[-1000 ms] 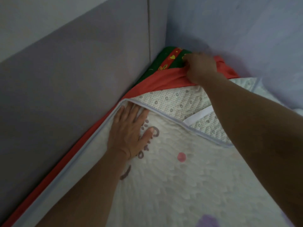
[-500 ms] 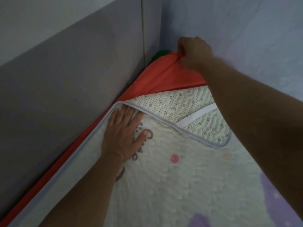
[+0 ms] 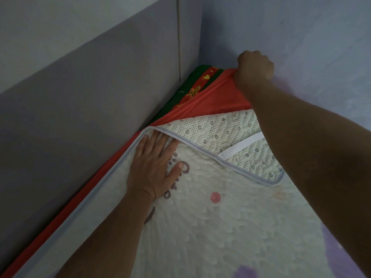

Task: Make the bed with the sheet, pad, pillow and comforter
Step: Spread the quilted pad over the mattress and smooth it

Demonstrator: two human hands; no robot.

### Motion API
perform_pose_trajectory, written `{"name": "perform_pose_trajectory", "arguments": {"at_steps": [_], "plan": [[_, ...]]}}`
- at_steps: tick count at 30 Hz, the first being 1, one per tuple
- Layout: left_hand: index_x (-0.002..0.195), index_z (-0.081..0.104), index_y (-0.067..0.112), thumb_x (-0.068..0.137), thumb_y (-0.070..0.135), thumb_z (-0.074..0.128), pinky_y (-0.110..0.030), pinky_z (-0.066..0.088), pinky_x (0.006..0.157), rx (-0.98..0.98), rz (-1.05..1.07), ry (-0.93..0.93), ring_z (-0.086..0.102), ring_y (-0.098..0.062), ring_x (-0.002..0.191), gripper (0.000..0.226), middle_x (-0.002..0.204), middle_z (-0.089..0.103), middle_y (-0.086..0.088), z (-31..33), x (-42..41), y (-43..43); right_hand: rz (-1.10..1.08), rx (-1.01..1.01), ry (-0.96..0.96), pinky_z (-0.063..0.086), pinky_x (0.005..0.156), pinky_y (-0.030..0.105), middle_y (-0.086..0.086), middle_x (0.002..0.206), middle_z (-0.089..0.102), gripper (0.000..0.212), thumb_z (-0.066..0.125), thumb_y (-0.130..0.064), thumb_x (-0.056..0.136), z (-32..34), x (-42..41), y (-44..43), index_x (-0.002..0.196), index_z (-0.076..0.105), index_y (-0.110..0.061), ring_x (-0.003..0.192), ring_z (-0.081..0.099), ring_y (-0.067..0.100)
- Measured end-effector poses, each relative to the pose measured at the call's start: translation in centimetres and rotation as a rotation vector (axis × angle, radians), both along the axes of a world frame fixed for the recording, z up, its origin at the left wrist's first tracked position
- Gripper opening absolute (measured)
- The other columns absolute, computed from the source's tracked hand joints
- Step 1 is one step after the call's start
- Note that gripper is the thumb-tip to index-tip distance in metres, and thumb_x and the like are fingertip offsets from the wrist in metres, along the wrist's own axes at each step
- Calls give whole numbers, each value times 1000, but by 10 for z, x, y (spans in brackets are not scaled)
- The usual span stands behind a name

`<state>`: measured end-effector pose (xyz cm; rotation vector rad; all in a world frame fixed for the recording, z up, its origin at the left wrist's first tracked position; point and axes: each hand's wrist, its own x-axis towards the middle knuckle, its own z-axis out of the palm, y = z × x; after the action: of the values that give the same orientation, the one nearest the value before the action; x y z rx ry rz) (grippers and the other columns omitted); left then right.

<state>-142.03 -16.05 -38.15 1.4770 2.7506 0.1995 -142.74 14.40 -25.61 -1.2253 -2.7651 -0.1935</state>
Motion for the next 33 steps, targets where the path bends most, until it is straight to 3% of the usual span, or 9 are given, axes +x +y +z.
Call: {"name": "perform_pose_trajectory", "arguments": {"at_steps": [5,12,18,21,23,26,29,31,33], "plan": [[145,34,20,90,58,27,-49,23,115,-13,3,-8,31,-30,140,67,150,37,-12,0,1,1,-3,-110,-1,44,94,42,19,124,56,29,54,-15,92,6,-10,7,118,57,-2,115,55,38],[140,42,18,88,57,31,-48,21,112,-4,5,-17,36,-32,137,65,145,44,-13,0,0,0,7,-115,352,42,88,46,26,119,55,32,38,0,88,5,-37,3,118,49,2,110,54,42],[142,39,19,89,55,33,-48,21,112,12,0,-24,33,-30,139,64,147,42,-10,-1,-1,0,165,-218,98,38,95,42,26,115,56,45,49,-35,78,-38,-26,-8,100,67,0,112,47,41],[141,38,19,89,55,33,-48,21,113,16,-2,-23,33,-29,139,64,147,42,-10,-2,-2,-1,155,-330,285,46,75,41,27,79,58,39,50,-32,78,-45,-16,-11,71,62,5,79,57,34],[141,36,20,89,55,33,-48,21,113,25,-2,-18,34,-29,138,63,146,42,-10,-3,-2,-1,88,-394,403,45,70,41,26,69,55,41,51,-32,85,-41,-16,-8,67,60,3,69,56,32],[142,32,20,89,56,32,-48,22,112,13,2,-20,34,-29,138,63,147,42,-10,-2,-1,0,4,-353,289,47,77,35,25,96,66,36,63,-31,86,-40,-17,-1,90,66,5,94,63,35],[142,34,20,89,56,30,-48,21,113,4,7,-20,33,-29,138,64,147,42,-11,-2,-1,0,-109,-409,245,45,92,36,19,123,58,48,71,-26,84,-45,-16,11,120,53,0,116,55,35],[142,33,20,91,57,26,-47,20,113,-3,5,-25,32,-29,138,63,147,42,-10,-2,-1,0,-125,-362,150,45,93,37,19,126,57,38,63,-22,90,-47,-13,18,120,55,-1,117,54,35],[142,31,21,93,58,17,-47,20,113,-2,6,-34,32,-29,138,63,147,41,-10,-1,-1,0,-180,-309,187,47,92,39,19,122,59,29,56,-22,94,-47,-11,24,115,59,-3,115,56,36]]}}
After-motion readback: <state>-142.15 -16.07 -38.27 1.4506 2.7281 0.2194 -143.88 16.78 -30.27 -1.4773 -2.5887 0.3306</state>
